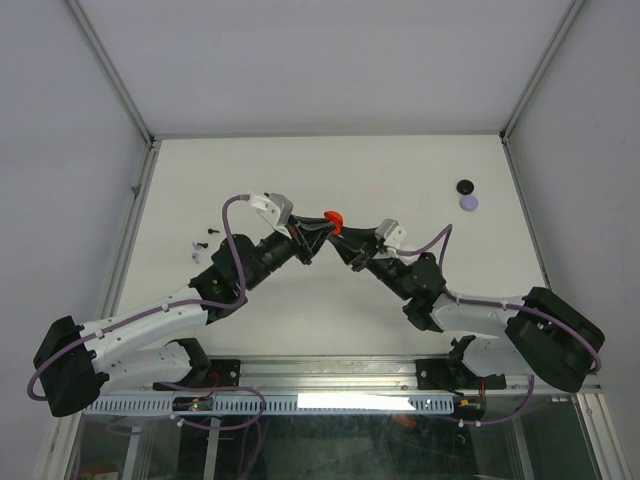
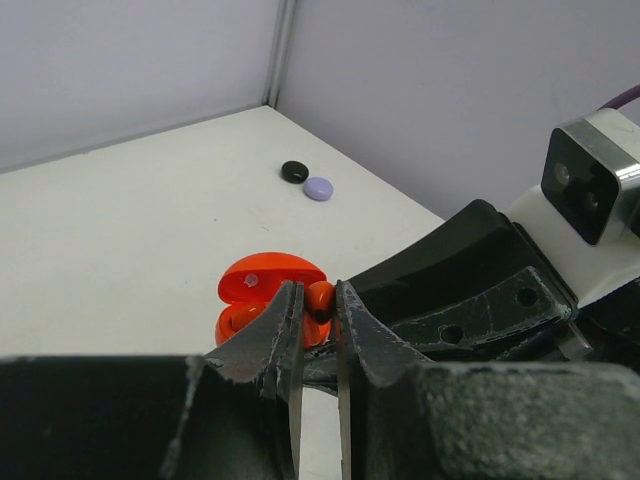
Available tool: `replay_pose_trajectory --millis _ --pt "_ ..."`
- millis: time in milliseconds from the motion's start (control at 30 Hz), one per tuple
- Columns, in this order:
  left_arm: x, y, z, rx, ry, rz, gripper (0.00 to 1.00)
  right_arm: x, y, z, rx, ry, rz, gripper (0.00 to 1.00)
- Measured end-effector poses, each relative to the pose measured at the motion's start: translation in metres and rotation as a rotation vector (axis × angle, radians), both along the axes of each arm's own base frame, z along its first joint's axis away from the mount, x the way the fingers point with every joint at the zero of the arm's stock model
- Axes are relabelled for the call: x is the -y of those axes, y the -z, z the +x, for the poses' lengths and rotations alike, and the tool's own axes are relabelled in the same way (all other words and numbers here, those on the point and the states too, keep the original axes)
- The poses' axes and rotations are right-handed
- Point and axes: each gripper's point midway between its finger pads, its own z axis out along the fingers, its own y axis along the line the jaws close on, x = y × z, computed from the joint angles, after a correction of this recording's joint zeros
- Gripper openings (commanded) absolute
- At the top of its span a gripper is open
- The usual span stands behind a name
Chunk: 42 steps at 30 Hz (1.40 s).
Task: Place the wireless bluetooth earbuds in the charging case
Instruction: Place the earbud in the charging case.
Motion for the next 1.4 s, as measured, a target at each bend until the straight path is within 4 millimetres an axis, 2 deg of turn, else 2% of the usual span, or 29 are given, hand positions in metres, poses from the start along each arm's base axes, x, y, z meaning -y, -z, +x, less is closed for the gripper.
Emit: replay_pose_trajectory --millis 867,1400 --pt "-0.0016 -0.0073 0.0062 0.073 -0.033 0.014 0.08 0.0009 -0.0077 -0.0032 0.018 -0.01 0.016 0.0" --pt "-0.0037 0.0002 0.0028 0.082 -0.031 0.032 0.13 0.0007 -0.0055 -0.0032 0.011 -0.01 0.007 0.0"
